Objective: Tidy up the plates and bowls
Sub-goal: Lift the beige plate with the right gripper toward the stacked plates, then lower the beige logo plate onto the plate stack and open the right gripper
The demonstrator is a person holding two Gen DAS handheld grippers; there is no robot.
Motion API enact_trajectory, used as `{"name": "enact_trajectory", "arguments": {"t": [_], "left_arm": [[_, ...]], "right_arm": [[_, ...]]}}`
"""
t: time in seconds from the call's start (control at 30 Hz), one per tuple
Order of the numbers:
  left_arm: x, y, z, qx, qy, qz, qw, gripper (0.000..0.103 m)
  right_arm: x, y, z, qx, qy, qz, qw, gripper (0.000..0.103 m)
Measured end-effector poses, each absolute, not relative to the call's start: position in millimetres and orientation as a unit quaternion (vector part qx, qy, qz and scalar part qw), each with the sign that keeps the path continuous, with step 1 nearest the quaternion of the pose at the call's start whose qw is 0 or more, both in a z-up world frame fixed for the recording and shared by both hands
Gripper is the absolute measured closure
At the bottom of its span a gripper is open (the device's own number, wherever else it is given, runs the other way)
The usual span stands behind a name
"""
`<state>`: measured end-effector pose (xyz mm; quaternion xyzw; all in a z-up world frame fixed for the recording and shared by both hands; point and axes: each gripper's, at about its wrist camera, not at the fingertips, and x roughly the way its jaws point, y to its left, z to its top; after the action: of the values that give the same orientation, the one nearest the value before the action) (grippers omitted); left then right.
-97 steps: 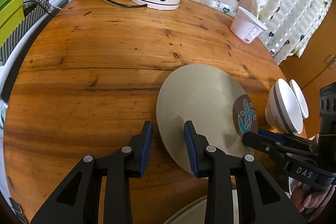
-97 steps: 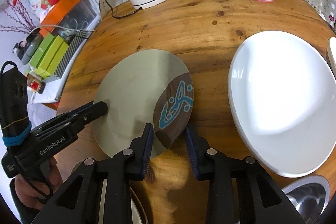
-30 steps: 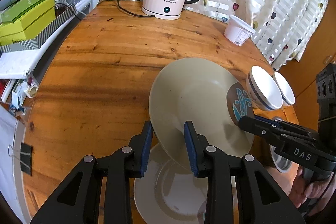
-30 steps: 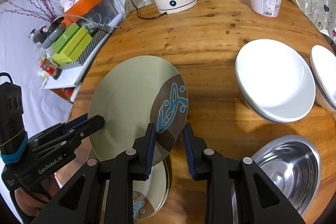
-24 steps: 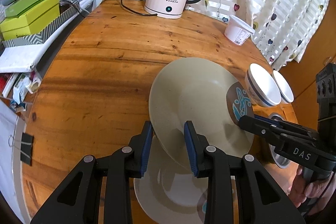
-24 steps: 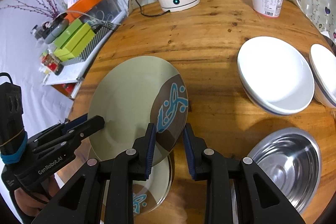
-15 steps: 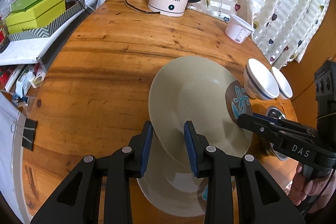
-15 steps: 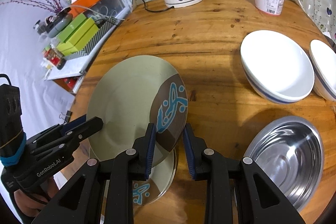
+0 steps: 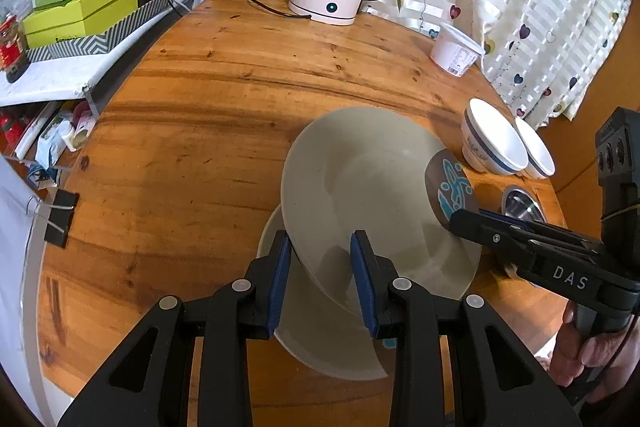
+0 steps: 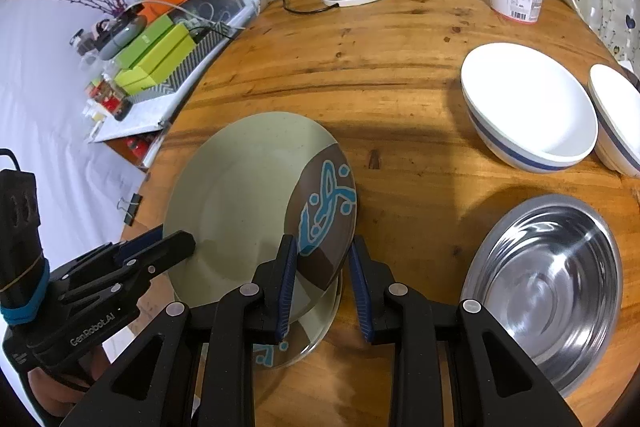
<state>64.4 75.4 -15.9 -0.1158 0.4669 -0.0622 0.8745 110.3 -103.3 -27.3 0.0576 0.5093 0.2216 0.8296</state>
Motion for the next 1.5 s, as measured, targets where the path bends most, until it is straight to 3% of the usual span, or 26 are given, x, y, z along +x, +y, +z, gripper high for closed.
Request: {"name": "enact_trajectory", "arguments": {"t": [1.5], "left_arm": [[24, 69, -29, -0.120, 0.473, -0.034, 0.872, 0.071]], "right_arm": [[87, -94, -42, 0.031, 0.521, 0.242, 0.818, 0.075]]}}
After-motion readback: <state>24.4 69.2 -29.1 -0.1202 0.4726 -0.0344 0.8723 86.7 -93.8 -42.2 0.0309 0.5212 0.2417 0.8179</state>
